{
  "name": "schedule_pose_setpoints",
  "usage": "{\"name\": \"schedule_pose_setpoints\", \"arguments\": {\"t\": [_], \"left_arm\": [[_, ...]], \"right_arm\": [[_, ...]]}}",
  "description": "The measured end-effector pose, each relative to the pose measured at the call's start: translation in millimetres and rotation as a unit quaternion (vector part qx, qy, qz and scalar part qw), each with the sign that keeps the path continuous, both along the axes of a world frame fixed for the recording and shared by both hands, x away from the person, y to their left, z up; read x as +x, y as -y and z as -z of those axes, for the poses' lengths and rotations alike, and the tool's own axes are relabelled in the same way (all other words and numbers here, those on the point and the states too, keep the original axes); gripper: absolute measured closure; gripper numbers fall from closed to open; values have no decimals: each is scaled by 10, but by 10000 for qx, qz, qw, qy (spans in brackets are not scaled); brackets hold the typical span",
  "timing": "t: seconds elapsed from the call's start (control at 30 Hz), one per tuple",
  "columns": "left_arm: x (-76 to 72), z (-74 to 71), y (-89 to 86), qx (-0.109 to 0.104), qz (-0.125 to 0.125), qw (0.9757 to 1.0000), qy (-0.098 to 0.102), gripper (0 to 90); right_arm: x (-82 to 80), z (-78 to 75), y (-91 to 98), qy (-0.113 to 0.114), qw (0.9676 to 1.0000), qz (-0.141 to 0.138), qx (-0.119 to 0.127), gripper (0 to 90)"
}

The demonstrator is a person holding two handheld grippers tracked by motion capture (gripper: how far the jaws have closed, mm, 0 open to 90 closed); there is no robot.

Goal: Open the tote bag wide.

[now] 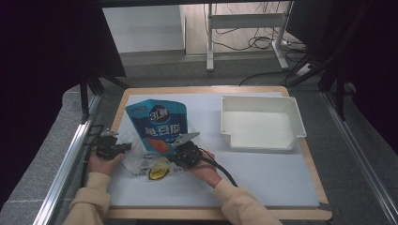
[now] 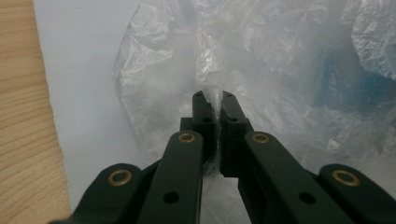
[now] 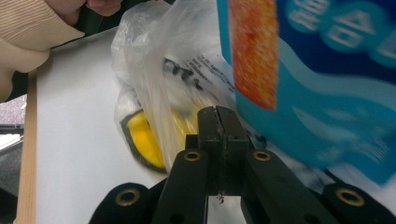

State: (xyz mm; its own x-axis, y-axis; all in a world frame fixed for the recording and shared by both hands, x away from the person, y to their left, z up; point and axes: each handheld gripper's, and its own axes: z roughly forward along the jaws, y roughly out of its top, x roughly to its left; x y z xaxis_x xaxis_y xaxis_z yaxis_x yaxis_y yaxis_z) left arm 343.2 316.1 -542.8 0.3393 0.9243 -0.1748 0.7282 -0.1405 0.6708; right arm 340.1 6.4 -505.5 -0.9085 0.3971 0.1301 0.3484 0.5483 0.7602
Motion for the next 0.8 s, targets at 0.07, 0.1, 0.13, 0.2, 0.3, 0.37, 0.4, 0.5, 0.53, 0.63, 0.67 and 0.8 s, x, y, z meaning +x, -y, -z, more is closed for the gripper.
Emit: {"name": "schedule_pose_setpoints", "arguments": {"t": [0.07, 0.1, 0.13, 0.2, 0.3, 0.37, 0.4, 0.5, 0.53, 0.63, 0.67, 0.8], "left_arm": [[-2, -4, 5, 5, 10, 10000, 3, 884], [-2, -4, 4, 4, 10, 10000, 4, 885], [-1, -3, 3, 6, 10, 10000, 2, 885], [-1, -3, 2, 9, 12, 10000, 3, 885], [-1, -5, -2, -2, 10, 10000, 6, 885], [0, -6, -8, 8, 24, 10000, -1, 885], [0, -7, -9, 3, 28, 10000, -5, 885], [-2, -9, -7, 6, 24, 10000, -3, 885], [-2, -8, -5, 8, 19, 10000, -1, 885], [-1, -7, -2, 20, 21, 10000, -6, 885], [-1, -7, -1, 20, 21, 10000, -5, 884], [-2, -8, -2, 0, -2, 10000, 8, 884]], "right_arm": [[12, 33, -80, -66, 9999, 10, -95, 888], [29, 78, -130, -96, 9998, 38, -156, 889], [36, 116, -166, -152, 9997, 68, -178, 889], [31, 185, -226, -211, 9994, 68, -248, 889], [-34, 268, -293, -300, 9990, -80, -334, 889], [-92, 296, -317, -287, 9986, -248, -378, 889], [-124, 305, -325, -278, 9982, -333, -422, 889], [-178, 326, -313, -238, 9975, -450, -498, 890], [-185, 333, -306, -238, 9973, -466, -507, 889], [-215, 342, -266, -219, 9974, -491, -485, 889], [-221, 324, -241, -185, 9977, -469, -463, 889], [-191, 106, -55, -58, 9995, -285, -148, 889]]}}
